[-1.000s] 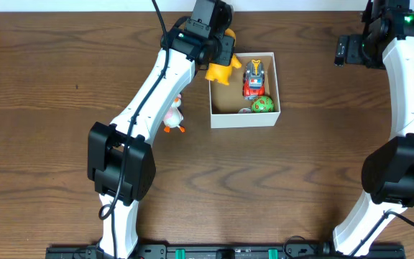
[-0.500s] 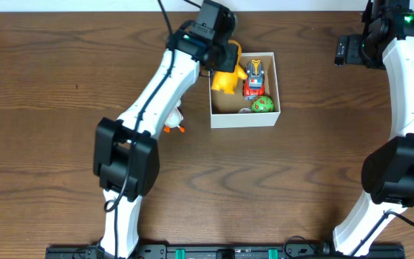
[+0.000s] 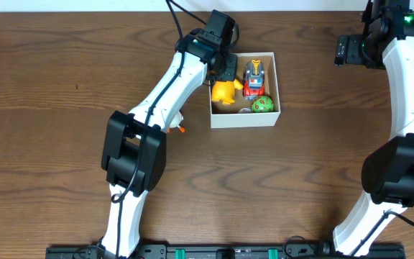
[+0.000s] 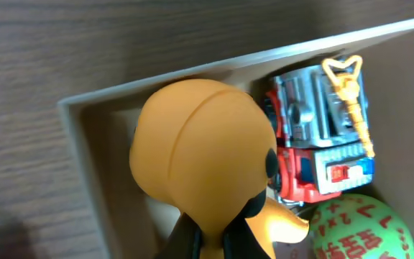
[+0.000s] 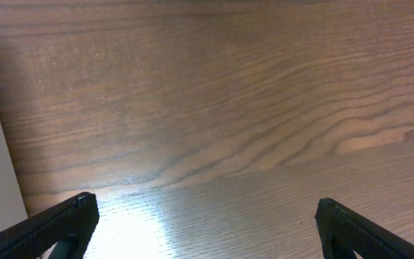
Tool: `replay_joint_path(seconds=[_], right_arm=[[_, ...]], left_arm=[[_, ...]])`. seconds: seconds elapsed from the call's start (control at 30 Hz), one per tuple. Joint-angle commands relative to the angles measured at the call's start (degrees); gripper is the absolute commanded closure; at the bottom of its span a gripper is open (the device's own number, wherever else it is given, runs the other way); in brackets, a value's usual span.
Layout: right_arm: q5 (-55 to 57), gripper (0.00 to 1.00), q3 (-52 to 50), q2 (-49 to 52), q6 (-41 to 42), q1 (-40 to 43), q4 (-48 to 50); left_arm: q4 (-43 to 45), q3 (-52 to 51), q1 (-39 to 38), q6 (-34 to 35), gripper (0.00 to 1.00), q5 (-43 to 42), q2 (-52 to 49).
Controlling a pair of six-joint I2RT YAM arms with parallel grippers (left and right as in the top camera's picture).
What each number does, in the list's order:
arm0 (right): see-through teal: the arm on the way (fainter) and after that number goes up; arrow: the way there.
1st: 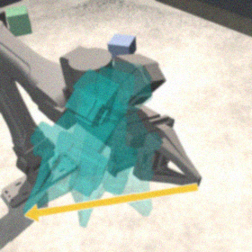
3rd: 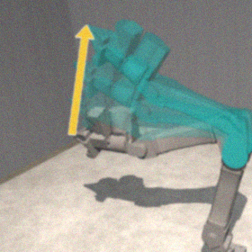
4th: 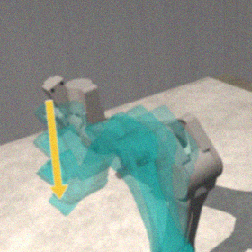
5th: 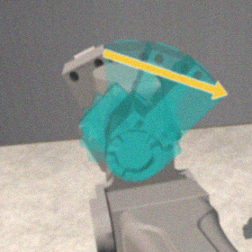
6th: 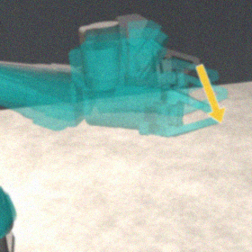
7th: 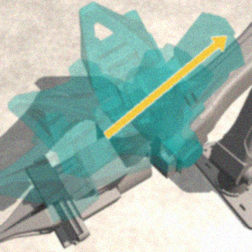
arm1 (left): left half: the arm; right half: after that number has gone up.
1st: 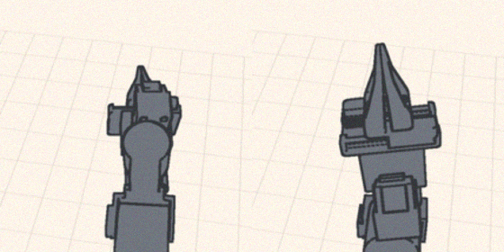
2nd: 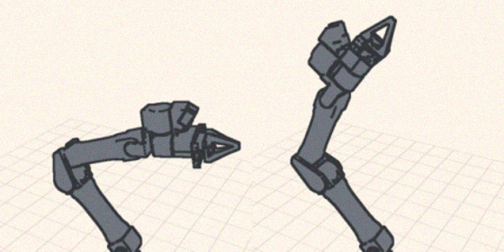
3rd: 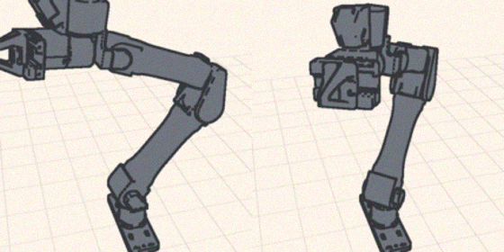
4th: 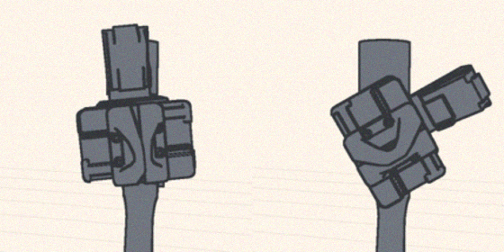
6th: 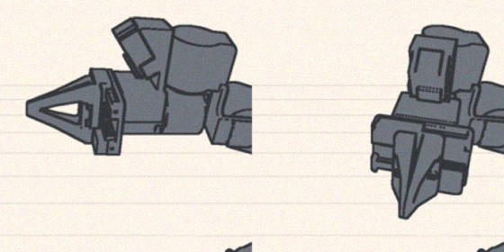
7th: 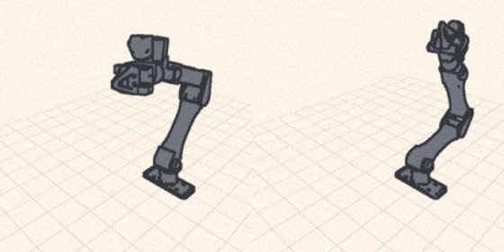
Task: Pack container
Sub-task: 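Lower the yellow duck into the left side of the box and release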
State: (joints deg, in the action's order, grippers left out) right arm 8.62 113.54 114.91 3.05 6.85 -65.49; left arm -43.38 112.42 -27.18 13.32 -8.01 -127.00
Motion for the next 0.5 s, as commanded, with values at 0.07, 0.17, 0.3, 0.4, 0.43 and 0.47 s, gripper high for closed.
replay_joint_path(seconds=[0.07, 0.17, 0.3, 0.4, 0.43, 0.47], right_arm=[[0.4, 0.01, 1.0, -0.3, 1.0, 0.3, 0.0], [0.4, 0.01, 1.0, -0.3, 1.0, 0.4, -0.1], [0.4, 0.01, 1.0, -0.3, 1.0, 0.4, -0.1], [0.4, 0.01, 1.0, -0.3, 1.0, 0.4, -0.1], [0.4, 0.01, 1.0, -0.3, 1.0, 0.4, 0.0], [0.4, 0.01, 1.0, -0.3, 1.0, 0.4, -0.1]], left_arm=[[-0.5, 1.1, -1.7, 2.1, 0.94, 5.9, 0.3], [-1.0, 1.1, -2.6, 2.1, 0.94, 7.7, 0.3], [-0.9, 1.1, -3.4, 2.1, 0.85, 9.5, 0.3], [-1.0, 1.1, -3.5, 2.1, 0.75, 9.6, 0.3], [-0.9, 1.1, -3.4, 2.1, 0.72, 9.6, 0.3], [-0.9, 1.1, -3.4, 2.1, 0.66, 9.6, 0.3]])
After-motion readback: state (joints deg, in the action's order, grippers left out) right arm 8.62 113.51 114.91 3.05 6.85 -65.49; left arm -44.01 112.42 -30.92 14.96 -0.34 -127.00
